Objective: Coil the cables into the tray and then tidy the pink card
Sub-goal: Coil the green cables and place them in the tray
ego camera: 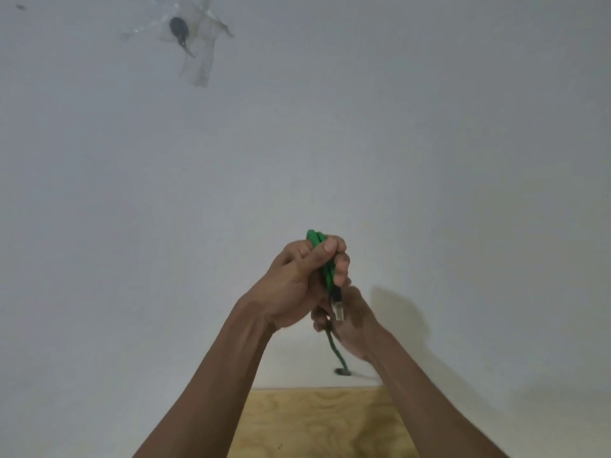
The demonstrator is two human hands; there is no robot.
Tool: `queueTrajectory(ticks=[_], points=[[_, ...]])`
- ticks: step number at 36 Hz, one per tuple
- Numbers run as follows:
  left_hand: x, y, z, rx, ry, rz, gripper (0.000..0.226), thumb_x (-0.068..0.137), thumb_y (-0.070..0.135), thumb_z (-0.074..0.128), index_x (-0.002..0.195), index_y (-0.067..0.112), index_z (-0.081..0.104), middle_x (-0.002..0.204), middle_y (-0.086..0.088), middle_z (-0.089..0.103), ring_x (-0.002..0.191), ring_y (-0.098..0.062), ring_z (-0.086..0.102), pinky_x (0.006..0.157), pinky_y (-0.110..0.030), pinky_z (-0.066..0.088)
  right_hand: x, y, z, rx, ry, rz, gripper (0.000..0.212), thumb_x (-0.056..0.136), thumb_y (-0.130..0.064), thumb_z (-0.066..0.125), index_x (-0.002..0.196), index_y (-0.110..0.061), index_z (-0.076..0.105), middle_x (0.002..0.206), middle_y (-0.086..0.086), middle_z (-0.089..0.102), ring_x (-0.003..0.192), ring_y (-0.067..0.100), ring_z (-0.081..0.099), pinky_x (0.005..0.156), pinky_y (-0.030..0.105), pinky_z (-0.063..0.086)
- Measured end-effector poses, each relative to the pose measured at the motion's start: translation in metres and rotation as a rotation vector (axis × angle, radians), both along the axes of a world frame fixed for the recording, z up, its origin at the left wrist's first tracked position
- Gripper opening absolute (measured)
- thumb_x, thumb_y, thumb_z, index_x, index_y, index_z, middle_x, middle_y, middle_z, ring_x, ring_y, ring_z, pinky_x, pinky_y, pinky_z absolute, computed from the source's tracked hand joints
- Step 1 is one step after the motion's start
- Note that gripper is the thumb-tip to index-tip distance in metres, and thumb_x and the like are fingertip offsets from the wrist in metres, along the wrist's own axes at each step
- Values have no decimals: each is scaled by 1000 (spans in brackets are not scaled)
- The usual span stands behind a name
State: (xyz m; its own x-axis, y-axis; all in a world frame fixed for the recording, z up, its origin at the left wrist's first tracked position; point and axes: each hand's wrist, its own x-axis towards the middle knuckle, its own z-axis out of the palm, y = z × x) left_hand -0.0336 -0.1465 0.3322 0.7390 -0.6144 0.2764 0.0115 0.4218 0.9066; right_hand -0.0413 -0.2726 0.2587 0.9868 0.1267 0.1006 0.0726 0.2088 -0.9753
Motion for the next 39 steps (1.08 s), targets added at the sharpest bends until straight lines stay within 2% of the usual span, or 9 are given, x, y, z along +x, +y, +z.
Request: queueTrajectory(ticks=[5,11,14,17,21,26,31,36,39], points=[[30,10,4,156,-130,224,17,101,18,51,97,7,63,76,-2,63,70,-17,58,80,-33,50,-16,13,-14,-32,-9,-108,19,99,-20,59,98,-18,78,72,2,64,52,13,37,49,27,33],[48,25,-5,315,-223,381,18,105,13,50,98,2,63,75,-3,66,69,-20,57,73,-41,46,-26,15,-6,-201,-140,-240,11,92,-16,69,100,-18,77,75,0,76,56,8,61,57,18,48],[45,30,-13,498,-322,412,21,105,15,51,97,-1,63,76,-4,67,68,-18,59,65,-36,49,-24,7,5,-428,-251,-261,18,89,-11,70,103,-21,75,85,-6,78,80,15,74,77,36,61],[40,35,-23,644,-366,404,36,107,24,48,96,-8,62,73,-5,63,61,-14,55,60,-28,47,-19,-5,27,-760,-407,-270,19,88,-23,66,105,-31,70,96,-12,77,90,8,72,83,38,59],[24,37,-33,724,-248,273,61,108,46,31,84,-3,59,71,-10,60,65,-18,54,67,-29,47,-12,-21,60,-1090,-536,-276,10,86,-39,72,96,-34,71,76,-25,67,69,-7,58,70,29,46],[-5,26,-34,482,96,88,68,104,58,19,83,7,58,58,-8,49,54,-20,44,66,-33,47,12,-33,73,-646,-557,-80,19,65,-18,91,77,-16,77,71,-3,72,57,16,55,56,30,45],[-26,18,-34,300,217,-33,64,104,55,25,77,8,59,55,-8,42,49,-20,39,62,-32,47,28,-37,66,-403,-452,6,15,68,-4,87,79,-2,77,72,10,74,69,17,65,68,28,54],[-24,12,-24,146,107,-35,43,103,41,41,83,9,61,60,-7,47,51,-19,44,65,-34,50,21,-24,26,-47,-282,66,7,82,-12,75,86,-7,77,71,13,71,65,26,62,63,34,48],[-17,9,-17,98,41,34,38,105,35,40,87,7,59,62,-7,49,54,-19,48,66,-34,51,5,-6,3,128,-109,66,32,85,-7,59,59,-20,73,53,0,66,47,17,58,53,27,36]])
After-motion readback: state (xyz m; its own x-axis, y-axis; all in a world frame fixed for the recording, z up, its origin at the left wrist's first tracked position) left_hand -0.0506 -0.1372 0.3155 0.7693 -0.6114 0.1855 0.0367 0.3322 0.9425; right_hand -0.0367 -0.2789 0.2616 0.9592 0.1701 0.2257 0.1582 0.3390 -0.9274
